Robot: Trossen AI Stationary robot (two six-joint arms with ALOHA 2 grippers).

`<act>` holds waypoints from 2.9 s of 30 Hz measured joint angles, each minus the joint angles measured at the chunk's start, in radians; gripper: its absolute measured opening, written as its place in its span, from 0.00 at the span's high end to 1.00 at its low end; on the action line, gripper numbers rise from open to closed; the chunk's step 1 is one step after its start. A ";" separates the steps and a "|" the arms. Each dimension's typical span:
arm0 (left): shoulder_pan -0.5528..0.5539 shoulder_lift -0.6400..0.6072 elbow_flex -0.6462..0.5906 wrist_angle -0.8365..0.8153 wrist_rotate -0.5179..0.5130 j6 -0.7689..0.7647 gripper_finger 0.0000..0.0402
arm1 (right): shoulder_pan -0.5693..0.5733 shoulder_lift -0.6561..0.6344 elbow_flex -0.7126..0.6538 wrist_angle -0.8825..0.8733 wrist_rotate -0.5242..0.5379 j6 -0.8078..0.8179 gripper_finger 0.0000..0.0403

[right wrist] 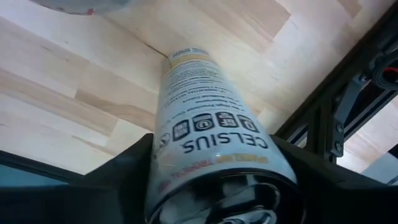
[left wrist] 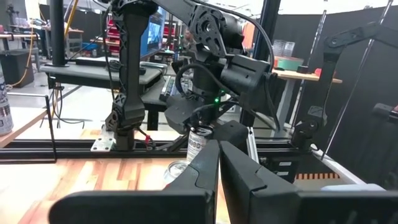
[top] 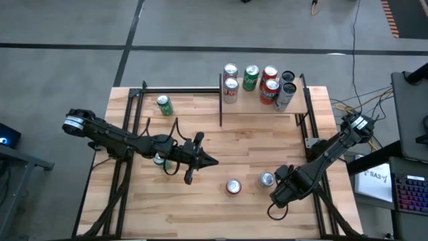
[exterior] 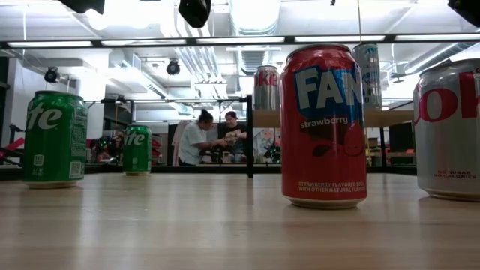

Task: Place canned beverage on shelf
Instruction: Put the white soda can on the shelf aligned to the right of the other silver soda cans

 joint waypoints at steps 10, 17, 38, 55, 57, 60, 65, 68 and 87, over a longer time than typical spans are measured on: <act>0.000 0.000 0.000 -0.003 0.000 0.012 1.00 | -0.001 -0.033 -0.005 -0.087 0.002 0.042 0.41; 0.000 0.000 0.000 -0.003 0.000 0.101 1.00 | -0.002 -0.089 0.038 -0.238 0.107 0.070 0.41; 0.001 0.000 0.000 -0.029 -0.277 0.363 0.58 | -0.200 -0.129 0.271 -0.056 0.861 -0.489 0.41; 0.040 0.083 0.002 -0.038 -0.379 0.410 0.23 | -0.402 -0.021 0.295 0.302 0.864 -0.993 0.41; 0.050 0.129 0.001 -0.024 -0.447 0.442 0.23 | -0.414 -0.010 0.305 0.307 0.864 -1.001 0.41; 0.050 0.178 0.001 0.038 -0.595 0.505 0.23 | -0.428 0.009 0.313 0.306 0.845 -1.008 0.41; 0.051 0.242 0.030 0.089 -0.657 0.599 0.23 | -0.443 0.019 0.316 0.313 0.835 -1.009 0.41; 0.051 0.284 0.077 0.076 -0.682 0.639 0.23 | -0.449 0.026 0.317 0.317 0.837 -1.018 0.41; 0.051 0.402 0.222 -0.001 -0.790 0.634 0.42 | -0.455 0.032 0.322 0.375 0.808 -1.104 0.26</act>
